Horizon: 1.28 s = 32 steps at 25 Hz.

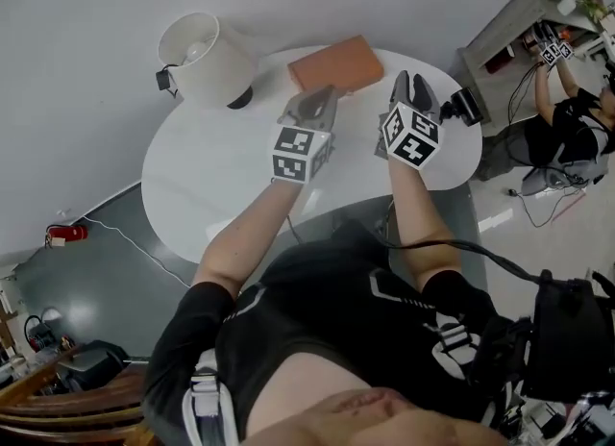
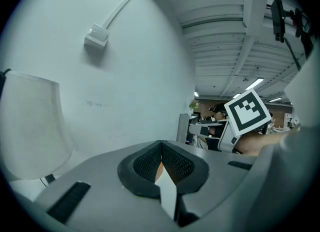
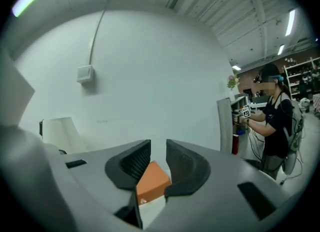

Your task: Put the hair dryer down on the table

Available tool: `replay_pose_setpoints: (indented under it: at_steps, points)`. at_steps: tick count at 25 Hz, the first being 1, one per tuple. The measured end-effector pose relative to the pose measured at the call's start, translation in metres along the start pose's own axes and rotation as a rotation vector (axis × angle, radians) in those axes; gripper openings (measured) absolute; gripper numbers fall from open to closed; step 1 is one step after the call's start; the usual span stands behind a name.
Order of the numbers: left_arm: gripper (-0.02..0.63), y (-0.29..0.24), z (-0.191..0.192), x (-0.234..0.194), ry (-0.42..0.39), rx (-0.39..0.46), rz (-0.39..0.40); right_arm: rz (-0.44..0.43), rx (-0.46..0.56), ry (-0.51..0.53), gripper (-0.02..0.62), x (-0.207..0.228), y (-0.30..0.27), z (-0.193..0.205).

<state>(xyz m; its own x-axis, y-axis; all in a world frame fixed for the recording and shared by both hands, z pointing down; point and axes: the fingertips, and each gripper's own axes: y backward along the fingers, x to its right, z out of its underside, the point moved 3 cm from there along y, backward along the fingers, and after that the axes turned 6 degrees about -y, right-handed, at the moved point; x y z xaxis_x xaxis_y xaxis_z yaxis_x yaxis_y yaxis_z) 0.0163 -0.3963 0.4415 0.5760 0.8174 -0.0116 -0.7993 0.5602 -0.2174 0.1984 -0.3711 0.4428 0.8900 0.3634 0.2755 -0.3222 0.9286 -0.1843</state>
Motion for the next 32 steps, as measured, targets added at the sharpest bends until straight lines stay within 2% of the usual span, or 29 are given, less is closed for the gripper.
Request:
replay_pose_setpoints:
  at_steps: [2, 7, 15, 18, 24, 32]
  points:
    - [0.032, 0.023, -0.004, -0.008, 0.002, 0.023, -0.025, -0.062, 0.012, 0.008, 0.093, -0.027, 0.011, -0.004]
    - [0.032, 0.076, -0.013, -0.025, -0.010, 0.047, -0.102, -0.216, 0.006, 0.001, 0.072, -0.086, 0.036, -0.010]
    - [0.032, 0.166, -0.026, -0.062, 0.031, 0.122, -0.239, -0.432, 0.066, 0.188, 0.052, -0.174, 0.079, -0.013]
    - [0.032, 0.198, -0.032, -0.071, 0.012, 0.147, -0.297, -0.528, 0.043, 0.194, 0.050, -0.204, 0.096, -0.008]
    - [0.032, 0.254, -0.037, -0.074, -0.015, 0.202, -0.401, -0.657, 0.048, 0.268, 0.048, -0.241, 0.130, -0.003]
    - [0.032, 0.301, -0.029, -0.073, 0.000, 0.227, -0.487, -0.781, 0.003, 0.264, 0.043, -0.263, 0.159, 0.006]
